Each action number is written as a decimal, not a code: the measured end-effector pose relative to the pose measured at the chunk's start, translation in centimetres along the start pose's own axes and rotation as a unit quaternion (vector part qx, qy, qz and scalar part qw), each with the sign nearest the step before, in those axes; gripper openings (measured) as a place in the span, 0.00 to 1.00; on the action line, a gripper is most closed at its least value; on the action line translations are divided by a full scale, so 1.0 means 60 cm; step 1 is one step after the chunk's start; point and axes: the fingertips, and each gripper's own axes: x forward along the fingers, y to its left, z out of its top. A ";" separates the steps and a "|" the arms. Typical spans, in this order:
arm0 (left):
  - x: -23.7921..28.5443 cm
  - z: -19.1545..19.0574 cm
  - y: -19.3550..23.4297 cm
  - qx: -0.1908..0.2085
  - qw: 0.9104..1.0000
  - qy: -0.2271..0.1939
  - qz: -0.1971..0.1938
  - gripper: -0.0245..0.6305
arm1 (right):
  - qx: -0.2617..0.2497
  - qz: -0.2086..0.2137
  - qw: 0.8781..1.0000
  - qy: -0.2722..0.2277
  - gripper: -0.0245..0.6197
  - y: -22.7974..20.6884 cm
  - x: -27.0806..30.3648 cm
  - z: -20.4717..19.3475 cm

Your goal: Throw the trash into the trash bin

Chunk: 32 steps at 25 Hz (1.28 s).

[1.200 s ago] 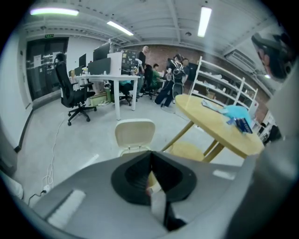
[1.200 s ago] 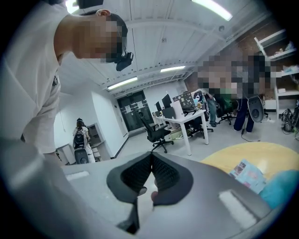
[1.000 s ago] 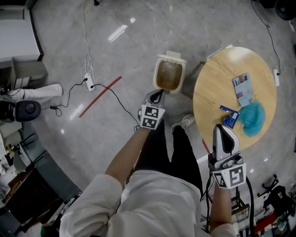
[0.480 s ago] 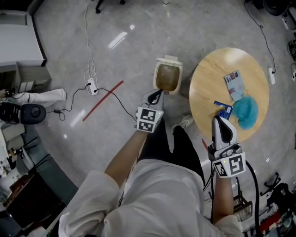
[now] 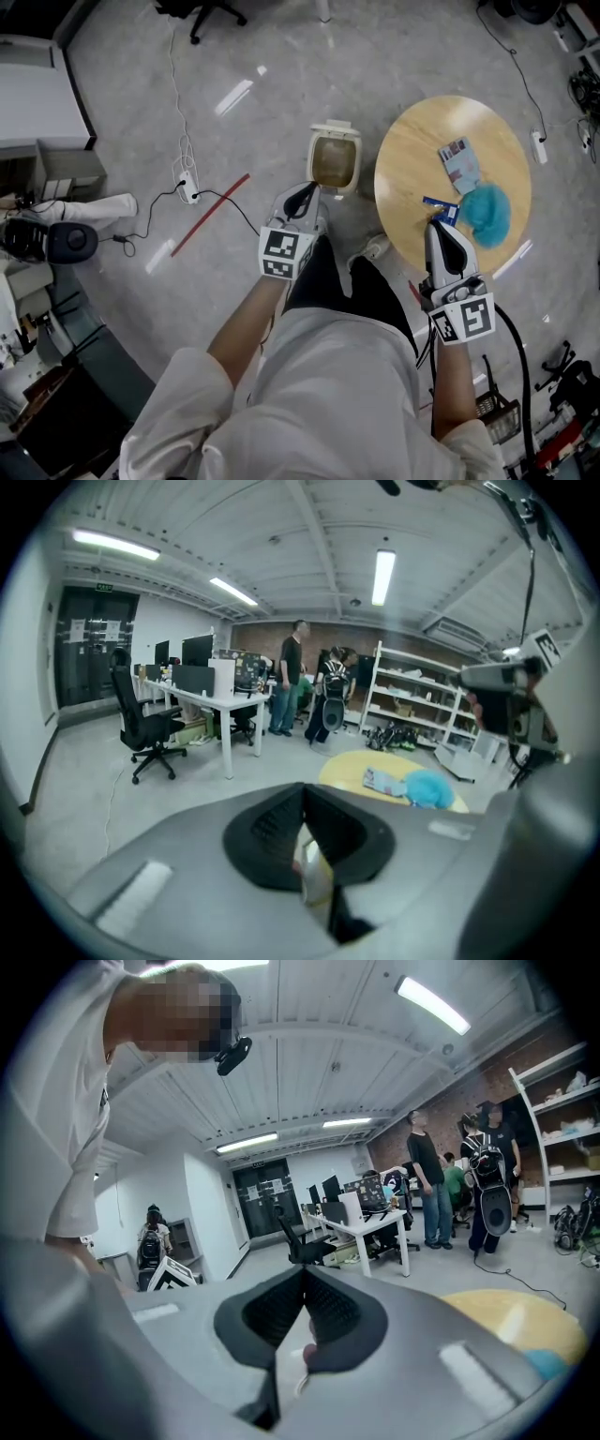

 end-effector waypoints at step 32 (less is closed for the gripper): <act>-0.199 0.354 -0.087 0.070 0.982 -0.171 -0.049 0.05 | -0.041 -0.033 0.994 -0.099 0.04 0.067 -0.088 0.200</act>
